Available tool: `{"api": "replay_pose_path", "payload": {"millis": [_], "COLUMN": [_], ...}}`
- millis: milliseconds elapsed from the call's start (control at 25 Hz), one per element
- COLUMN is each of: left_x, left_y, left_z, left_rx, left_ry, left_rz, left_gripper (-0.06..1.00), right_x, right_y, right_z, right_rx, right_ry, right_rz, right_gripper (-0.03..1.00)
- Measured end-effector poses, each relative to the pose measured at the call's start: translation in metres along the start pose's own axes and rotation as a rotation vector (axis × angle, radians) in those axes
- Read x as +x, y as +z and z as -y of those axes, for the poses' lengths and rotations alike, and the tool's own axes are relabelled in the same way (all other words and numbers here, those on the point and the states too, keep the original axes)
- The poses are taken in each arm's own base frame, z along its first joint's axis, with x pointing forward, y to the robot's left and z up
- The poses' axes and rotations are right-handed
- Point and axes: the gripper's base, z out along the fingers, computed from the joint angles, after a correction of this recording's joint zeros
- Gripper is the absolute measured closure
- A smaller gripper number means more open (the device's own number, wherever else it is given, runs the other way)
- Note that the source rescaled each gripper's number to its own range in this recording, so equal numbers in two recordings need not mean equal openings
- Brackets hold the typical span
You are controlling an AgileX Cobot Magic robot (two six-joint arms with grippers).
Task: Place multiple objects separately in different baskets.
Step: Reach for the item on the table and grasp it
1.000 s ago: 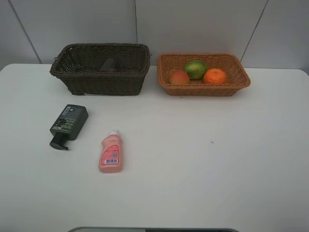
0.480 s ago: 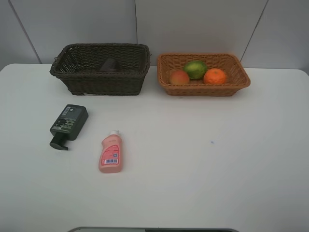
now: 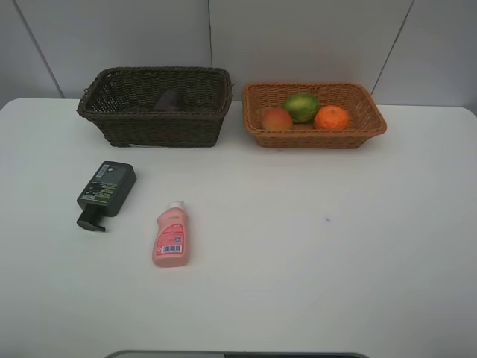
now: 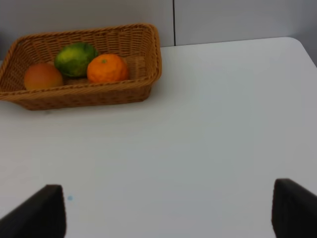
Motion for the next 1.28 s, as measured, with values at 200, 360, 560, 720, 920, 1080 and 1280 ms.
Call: {"api": "replay_pose_path", "payload": {"millis": [200,360,560,720,920,1080,1280], "left_x": [0.0,0.0,-0.011,-0.042,-0.078,-0.104,-0.118], "left_y": [0.0,0.0,0.005,0.018,0.061,0.114,0.195], "left_z": [0.0,0.0,0.0,0.002,0.004,0.005,0.007], "left_rx": [0.0,-0.001,-0.002,-0.002,0.005,0.016,0.015], "left_ry": [0.0,0.0,0.001,0.002,0.11,0.149,0.117], "left_rz": [0.0,0.0,-0.031,-0.045,-0.252,-0.446,-0.648], "left_gripper": [0.1,0.1,0.1,0.1,0.1,0.1,0.1], "right_x": [0.0,0.0,0.0,0.0,0.0,0.0,0.0], "right_y": [0.0,0.0,0.0,0.0,0.0,0.0,0.0], "right_z": [0.0,0.0,0.0,0.0,0.0,0.0,0.0], "right_rx": [0.0,0.0,0.0,0.0,0.0,0.0,0.0], "right_ry": [0.0,0.0,0.0,0.0,0.0,0.0,0.0], "right_rz": [0.0,0.0,0.0,0.0,0.0,0.001,0.001], "right_gripper": [0.06,0.06,0.06,0.06,0.06,0.06,0.06]}}
